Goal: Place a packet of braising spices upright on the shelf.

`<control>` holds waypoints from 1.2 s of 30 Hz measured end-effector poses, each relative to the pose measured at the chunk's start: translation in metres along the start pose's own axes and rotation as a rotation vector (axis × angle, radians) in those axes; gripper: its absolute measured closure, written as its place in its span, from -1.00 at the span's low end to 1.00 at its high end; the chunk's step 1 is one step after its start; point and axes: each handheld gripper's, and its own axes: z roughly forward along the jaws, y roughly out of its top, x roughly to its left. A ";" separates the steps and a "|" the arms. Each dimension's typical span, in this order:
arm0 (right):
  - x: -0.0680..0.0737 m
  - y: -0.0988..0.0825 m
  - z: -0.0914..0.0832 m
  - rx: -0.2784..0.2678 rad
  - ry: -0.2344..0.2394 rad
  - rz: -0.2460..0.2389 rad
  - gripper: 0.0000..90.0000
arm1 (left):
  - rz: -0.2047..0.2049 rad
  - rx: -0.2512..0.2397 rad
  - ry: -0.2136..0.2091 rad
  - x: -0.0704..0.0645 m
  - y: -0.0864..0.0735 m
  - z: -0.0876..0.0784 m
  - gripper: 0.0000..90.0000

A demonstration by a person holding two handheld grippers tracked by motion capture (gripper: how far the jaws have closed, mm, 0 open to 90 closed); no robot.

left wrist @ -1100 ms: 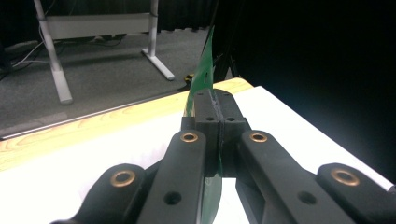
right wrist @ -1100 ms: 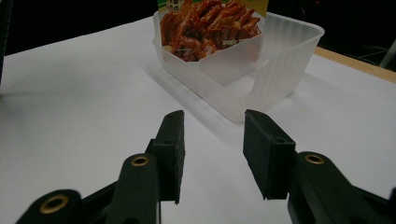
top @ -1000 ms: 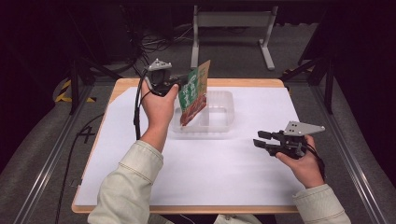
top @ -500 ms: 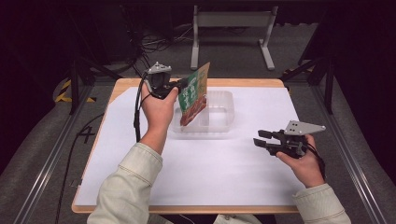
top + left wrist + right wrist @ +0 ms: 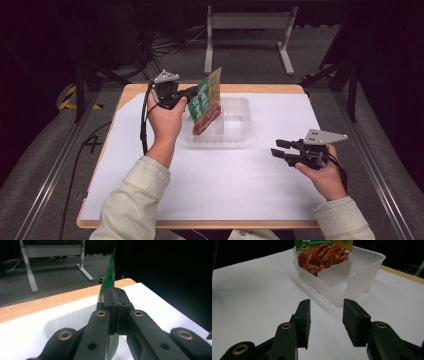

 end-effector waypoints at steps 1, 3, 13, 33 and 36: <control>0.000 0.000 0.000 -0.001 0.001 0.002 0.31 | 0.009 0.002 0.006 0.001 0.000 0.000 0.98; -0.001 0.000 0.000 -0.004 0.002 0.002 0.31 | 0.013 -0.001 0.018 0.001 0.001 -0.001 0.87; -0.002 0.002 0.004 -0.005 0.009 0.000 0.30 | 0.058 -0.046 0.044 0.000 0.004 -0.009 -0.07; -0.005 0.007 0.003 -0.026 0.010 -0.006 0.24 | 0.172 -0.085 -0.036 -0.008 0.001 -0.068 -0.68; -0.006 0.006 0.003 -0.024 0.008 -0.004 0.22 | 0.181 -0.074 -0.045 -0.006 -0.006 -0.078 -0.72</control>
